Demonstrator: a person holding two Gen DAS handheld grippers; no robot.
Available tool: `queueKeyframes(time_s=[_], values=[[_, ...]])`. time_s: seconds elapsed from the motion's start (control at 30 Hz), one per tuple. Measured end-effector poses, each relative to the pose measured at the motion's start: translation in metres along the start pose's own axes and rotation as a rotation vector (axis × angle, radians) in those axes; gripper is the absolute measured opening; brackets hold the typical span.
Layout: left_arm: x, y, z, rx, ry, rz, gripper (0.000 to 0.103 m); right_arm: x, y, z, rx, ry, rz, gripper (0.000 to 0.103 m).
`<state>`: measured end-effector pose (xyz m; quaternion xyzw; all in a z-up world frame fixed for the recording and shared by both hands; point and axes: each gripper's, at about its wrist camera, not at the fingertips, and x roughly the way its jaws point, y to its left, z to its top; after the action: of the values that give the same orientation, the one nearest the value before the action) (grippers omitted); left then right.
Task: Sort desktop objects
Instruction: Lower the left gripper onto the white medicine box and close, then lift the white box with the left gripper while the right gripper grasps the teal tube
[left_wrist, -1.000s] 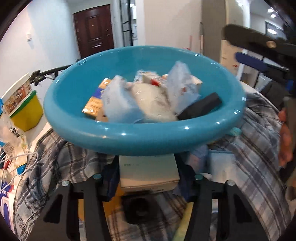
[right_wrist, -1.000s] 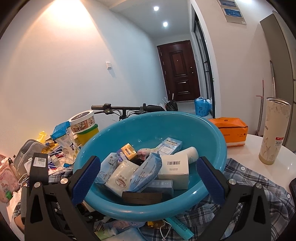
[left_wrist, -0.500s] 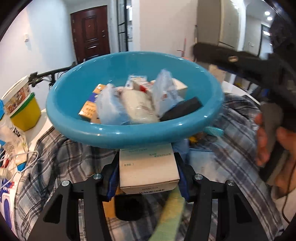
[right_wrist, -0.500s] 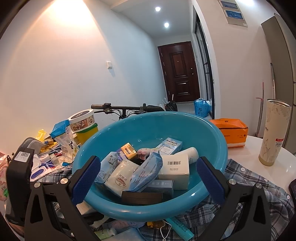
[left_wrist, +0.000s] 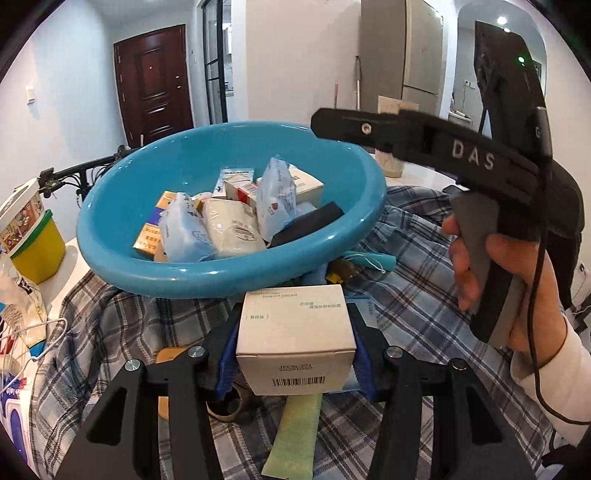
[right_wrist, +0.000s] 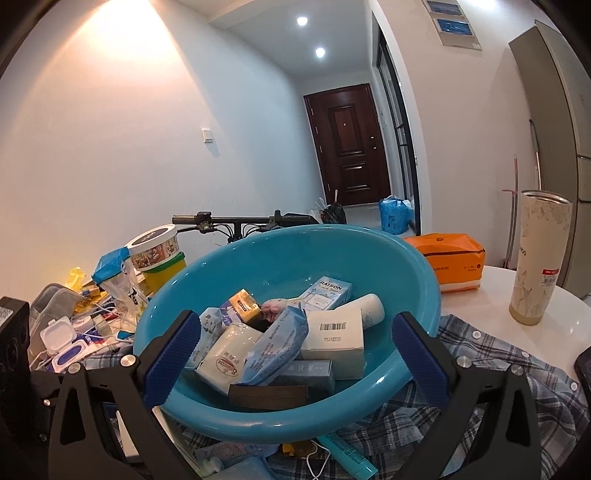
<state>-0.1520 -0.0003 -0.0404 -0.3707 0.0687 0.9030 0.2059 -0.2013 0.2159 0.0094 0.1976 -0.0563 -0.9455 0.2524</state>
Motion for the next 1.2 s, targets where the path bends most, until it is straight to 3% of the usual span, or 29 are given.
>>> queueKeyframes(time_s=[0.23,0.4,0.5,0.67,0.73,0.8,0.87,1.0,1.2], values=[[-0.013,-0.004,0.000,0.011,-0.039,-0.060,0.053,-0.015,-0.011,0.016,0.023,-0.024,0.058,0.103],[-0.032,0.004,0.004,-0.022,-0.110,-0.081,0.053,-0.027,-0.035,0.025,0.068,0.050,0.117,0.103],[-0.044,0.009,0.005,-0.040,-0.158,-0.068,0.053,-0.039,-0.043,0.015,0.035,0.079,0.104,0.103],[-0.063,0.018,0.006,-0.068,-0.241,-0.058,0.053,-0.034,-0.041,-0.016,-0.060,0.201,0.103,0.103],[-0.067,0.021,0.007,-0.085,-0.256,-0.069,0.054,-0.024,-0.037,-0.031,-0.141,0.279,0.097,0.091],[-0.069,0.023,0.007,-0.095,-0.262,-0.063,0.054,-0.012,-0.032,-0.046,-0.223,0.367,0.094,0.055],[-0.071,0.025,0.008,-0.103,-0.267,-0.060,0.054,0.000,-0.034,-0.058,-0.258,0.446,0.104,0.032],[-0.071,0.027,0.008,-0.114,-0.263,-0.059,0.054,0.016,-0.034,-0.076,-0.309,0.524,0.093,0.032],[-0.068,0.025,0.008,-0.116,-0.255,-0.046,0.054,0.021,-0.032,-0.089,-0.347,0.545,0.065,0.031]])
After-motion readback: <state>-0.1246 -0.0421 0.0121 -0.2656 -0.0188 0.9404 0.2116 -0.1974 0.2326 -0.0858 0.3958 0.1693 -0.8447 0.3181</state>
